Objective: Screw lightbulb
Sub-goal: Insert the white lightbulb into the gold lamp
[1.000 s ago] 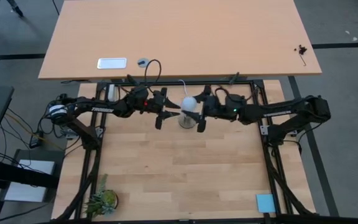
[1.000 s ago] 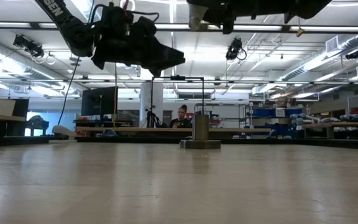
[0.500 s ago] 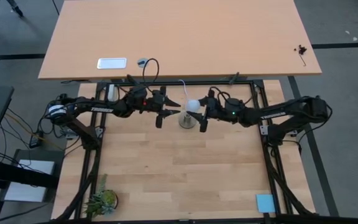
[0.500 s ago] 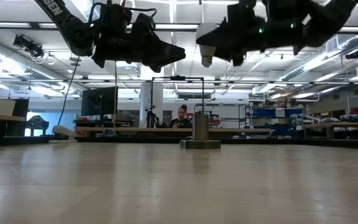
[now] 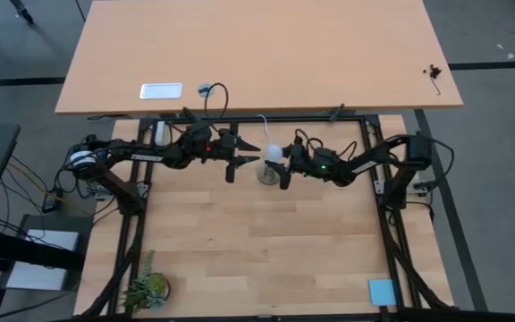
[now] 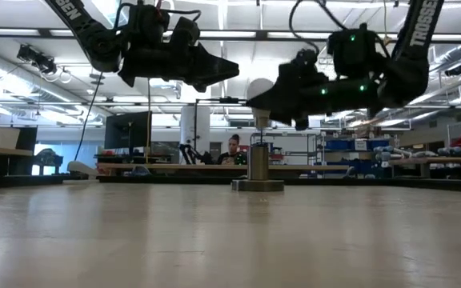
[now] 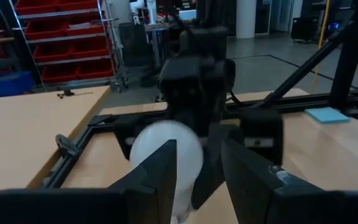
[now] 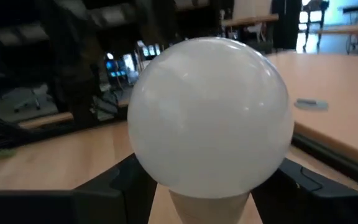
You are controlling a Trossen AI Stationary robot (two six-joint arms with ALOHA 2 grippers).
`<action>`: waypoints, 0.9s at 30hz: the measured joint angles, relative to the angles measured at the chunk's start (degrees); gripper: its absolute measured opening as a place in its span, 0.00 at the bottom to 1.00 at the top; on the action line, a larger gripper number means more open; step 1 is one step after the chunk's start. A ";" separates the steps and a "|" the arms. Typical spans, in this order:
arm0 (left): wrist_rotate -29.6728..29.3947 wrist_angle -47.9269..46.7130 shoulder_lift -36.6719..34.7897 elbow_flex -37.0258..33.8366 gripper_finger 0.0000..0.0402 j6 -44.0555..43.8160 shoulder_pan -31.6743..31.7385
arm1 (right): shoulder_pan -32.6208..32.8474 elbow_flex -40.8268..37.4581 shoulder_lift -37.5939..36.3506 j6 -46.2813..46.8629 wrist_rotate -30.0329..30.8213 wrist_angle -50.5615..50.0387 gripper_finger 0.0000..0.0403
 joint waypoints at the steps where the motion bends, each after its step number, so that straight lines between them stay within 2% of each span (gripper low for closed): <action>1: 0.04 -0.11 0.00 -0.02 0.33 0.00 0.00 | -0.31 -0.02 0.73 0.22 0.00 0.05 0.57; 17: 0.16 2.75 -0.04 -0.01 0.33 -0.19 0.00 | -2.04 1.31 11.25 3.16 -2.13 7.29 0.57; 24: -0.21 2.94 -0.07 -0.01 0.33 -1.56 -0.57 | -2.18 1.31 11.35 0.14 -2.13 7.26 0.57; 27: -3.23 3.05 0.27 -0.01 0.33 -1.53 -1.50 | -2.16 1.36 11.35 -0.41 -2.13 5.28 0.57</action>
